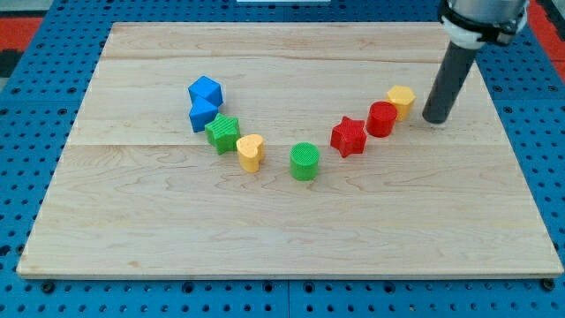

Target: Push green circle slightly towards down

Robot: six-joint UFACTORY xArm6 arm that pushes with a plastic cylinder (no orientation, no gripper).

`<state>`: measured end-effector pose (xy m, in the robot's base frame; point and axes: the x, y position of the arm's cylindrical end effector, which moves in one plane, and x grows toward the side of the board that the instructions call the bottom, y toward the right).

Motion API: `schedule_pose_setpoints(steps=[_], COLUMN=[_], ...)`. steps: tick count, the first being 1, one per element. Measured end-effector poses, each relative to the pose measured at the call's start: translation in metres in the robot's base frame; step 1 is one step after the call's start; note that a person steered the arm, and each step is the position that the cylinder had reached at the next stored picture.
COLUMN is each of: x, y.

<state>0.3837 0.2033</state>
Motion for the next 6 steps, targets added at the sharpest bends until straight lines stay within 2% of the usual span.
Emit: schedule_pose_setpoints(steps=[1,2,4,6], x=[-0.054,-0.064,-0.04,0.014], y=[-0.001,-0.043,-0.119,-0.16])
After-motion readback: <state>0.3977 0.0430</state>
